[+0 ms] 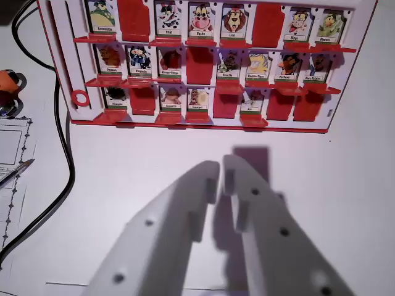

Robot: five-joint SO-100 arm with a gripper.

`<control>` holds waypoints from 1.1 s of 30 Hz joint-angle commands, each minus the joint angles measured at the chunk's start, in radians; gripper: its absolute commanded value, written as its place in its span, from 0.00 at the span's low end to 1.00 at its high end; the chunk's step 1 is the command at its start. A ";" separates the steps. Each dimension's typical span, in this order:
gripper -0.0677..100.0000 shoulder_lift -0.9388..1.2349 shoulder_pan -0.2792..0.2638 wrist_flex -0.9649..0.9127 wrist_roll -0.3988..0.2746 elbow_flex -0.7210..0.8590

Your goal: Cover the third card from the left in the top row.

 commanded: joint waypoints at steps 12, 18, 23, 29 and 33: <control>0.00 0.031 0.028 -0.002 -0.012 -0.052; 0.00 0.028 0.021 -0.002 -0.003 -0.043; 0.00 -0.020 0.018 -0.002 0.012 -0.072; 0.00 -0.130 0.017 0.000 0.046 -0.170; 0.00 -0.219 0.005 0.011 0.072 -0.256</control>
